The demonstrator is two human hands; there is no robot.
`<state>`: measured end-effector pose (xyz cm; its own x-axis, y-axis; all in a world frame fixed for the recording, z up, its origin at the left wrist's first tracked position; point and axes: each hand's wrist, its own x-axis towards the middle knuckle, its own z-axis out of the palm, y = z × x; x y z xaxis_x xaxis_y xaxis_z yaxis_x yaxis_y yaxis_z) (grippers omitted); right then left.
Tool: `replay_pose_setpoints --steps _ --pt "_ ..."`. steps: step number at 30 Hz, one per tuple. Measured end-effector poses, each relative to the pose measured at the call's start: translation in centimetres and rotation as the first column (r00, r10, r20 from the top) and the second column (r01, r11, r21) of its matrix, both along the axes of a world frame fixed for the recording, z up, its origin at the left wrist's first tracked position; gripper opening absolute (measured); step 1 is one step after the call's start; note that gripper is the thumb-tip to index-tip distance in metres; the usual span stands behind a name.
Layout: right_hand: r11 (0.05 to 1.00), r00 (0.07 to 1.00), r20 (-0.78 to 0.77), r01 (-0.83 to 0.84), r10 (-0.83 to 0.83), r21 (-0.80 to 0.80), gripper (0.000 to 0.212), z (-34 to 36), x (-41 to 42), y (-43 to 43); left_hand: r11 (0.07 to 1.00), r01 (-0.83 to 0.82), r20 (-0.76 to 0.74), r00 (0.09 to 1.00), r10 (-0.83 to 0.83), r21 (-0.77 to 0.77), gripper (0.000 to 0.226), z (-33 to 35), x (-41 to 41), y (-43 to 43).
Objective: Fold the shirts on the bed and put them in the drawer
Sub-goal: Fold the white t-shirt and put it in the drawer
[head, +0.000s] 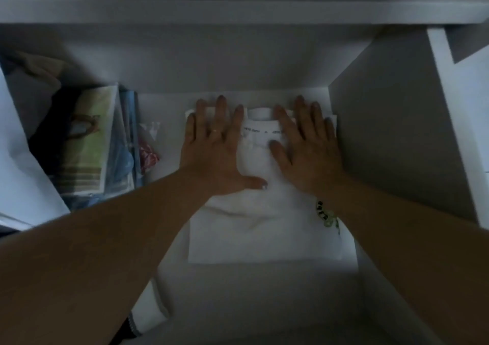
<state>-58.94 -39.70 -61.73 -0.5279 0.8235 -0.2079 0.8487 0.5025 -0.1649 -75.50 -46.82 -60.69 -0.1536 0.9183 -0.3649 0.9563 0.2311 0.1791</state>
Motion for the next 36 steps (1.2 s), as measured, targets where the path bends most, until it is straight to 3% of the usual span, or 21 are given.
replay_pose_setpoints --steps 3,6,9,12,15,19,21,24,29,31,34,36 --pt "0.998 0.997 0.050 0.062 -0.060 -0.034 0.068 -0.9 0.1 1.1 0.992 -0.080 -0.075 0.995 0.073 -0.100 0.144 -0.7 -0.3 1.0" --pt "0.992 0.991 0.044 0.121 -0.123 0.044 0.073 -0.3 -0.3 0.8 0.996 -0.089 -0.090 0.992 0.086 -0.029 0.144 -0.4 -0.2 0.7" --pt "0.991 0.991 -0.018 -0.129 0.130 0.045 0.066 0.3 -1.2 -0.2 0.986 0.151 -0.081 0.986 -0.146 0.068 0.133 -0.5 0.5 0.2" --pt "0.968 0.968 0.029 -0.248 0.249 -0.026 0.065 -0.1 -1.2 -0.2 0.988 0.149 0.025 0.989 -0.149 -0.036 0.134 -0.9 0.9 0.4" --pt "0.992 0.992 -0.004 -0.126 0.126 -0.021 0.072 0.3 -0.9 0.1 0.991 0.134 0.039 0.990 -0.134 0.023 0.132 -0.5 0.6 0.1" --pt "0.994 0.984 -0.174 0.062 -0.046 0.086 0.073 1.4 0.3 -3.5 0.936 0.025 0.045 0.998 -0.043 0.352 0.103 0.1 1.8 -3.6" --pt "0.992 0.982 -0.153 0.122 -0.114 0.044 0.074 1.2 1.5 -5.8 0.939 -0.062 0.084 0.996 0.036 0.338 0.092 -0.5 3.0 -6.3" --pt "0.992 0.993 -0.008 0.121 -0.121 -0.039 0.076 0.2 2.8 -7.3 0.960 -0.062 0.064 0.997 0.046 0.272 0.085 -1.9 4.0 -8.4" --pt "0.989 0.987 -0.051 0.149 -0.150 -0.022 0.074 0.1 2.5 -6.6 0.955 -0.105 0.070 0.994 0.089 0.279 0.083 -1.9 4.0 -7.7" --pt "0.996 0.990 -0.104 0.091 -0.091 -0.008 0.070 0.8 2.9 -8.2 0.949 -0.079 0.087 0.995 0.054 0.306 0.080 -1.5 4.7 -8.8" --pt "0.984 0.980 -0.081 -0.180 0.180 -0.001 0.063 0.7 4.6 -11.1 0.958 0.004 0.065 0.998 -0.023 0.287 0.080 -1.5 5.8 -10.7" --pt "0.977 0.976 -0.052 -0.211 0.211 0.012 0.061 0.2 5.6 -10.5 0.966 0.010 0.025 1.000 -0.017 0.258 0.082 -1.9 6.2 -10.4"
